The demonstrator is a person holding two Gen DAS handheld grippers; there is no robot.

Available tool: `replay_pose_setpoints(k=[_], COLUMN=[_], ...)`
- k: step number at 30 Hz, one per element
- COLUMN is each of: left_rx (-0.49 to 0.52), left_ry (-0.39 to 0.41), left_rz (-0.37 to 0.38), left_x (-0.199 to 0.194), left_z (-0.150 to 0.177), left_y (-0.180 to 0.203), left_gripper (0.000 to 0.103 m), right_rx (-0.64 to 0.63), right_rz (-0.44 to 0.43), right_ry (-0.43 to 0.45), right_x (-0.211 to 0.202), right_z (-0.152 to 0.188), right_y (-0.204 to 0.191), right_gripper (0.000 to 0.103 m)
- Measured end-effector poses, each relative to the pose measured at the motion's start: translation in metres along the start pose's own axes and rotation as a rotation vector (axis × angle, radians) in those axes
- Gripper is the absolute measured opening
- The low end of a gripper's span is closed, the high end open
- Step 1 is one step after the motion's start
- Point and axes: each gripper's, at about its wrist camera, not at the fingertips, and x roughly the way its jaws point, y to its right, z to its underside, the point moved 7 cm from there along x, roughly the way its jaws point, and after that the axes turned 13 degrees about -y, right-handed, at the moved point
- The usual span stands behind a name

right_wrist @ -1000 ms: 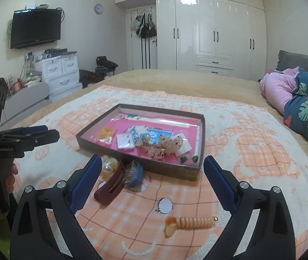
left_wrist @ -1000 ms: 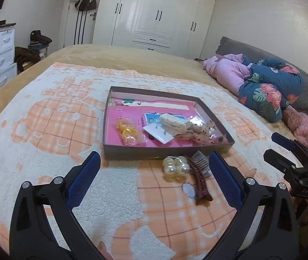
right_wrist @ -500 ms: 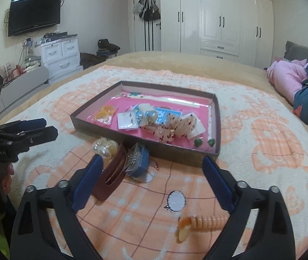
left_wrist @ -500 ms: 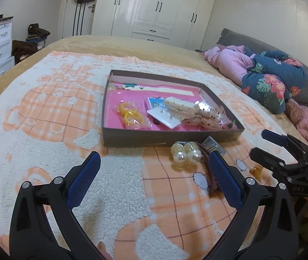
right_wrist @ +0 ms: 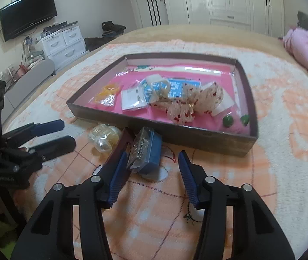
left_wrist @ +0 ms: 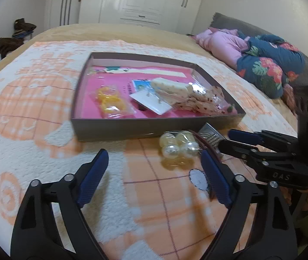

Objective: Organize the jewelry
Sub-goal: 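Grasp the pearl clip with the left gripper while the right grasps the blue packet, then carry the pearl clip into the box with the left gripper while the right carries the blue packet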

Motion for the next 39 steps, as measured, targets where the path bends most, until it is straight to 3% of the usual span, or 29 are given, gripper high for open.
replay_pose_setpoints(k=[6,9,16,22,39], left_rx=[0.018,0.015,0.013,0.027,0.006], left_ry=[-0.034,-0.044,-0.072,-0.087,-0.065], left_rz=[0.015,0.025,0.069,0.101,0.112], left_x=[0.015,0.020,0.032,0.038,0.028], left_z=[-0.003,-0.005,-0.008,-0.010,-0.007], left_y=[0.006,0.006,0.011,0.020,0.019], left_gripper=[0.070,0.067,0.061,0.044,0.042], right_rx=[0.044,0.059,0.051,0.065,0.041], right_rz=[-0.092,-0.132,-0.109,-0.076,-0.067], right_ry=[-0.035,-0.047,0.001,0.036,0.077], right_x=[0.011,0.014,-0.001,-0.017,-0.040], right_z=[-0.006,-0.007,-0.004,-0.001,0.007], right_y=[0.000,0.000,0.004,0.016,0.007], right_gripper=[0.039,0.029,0.026,0.026,0.026])
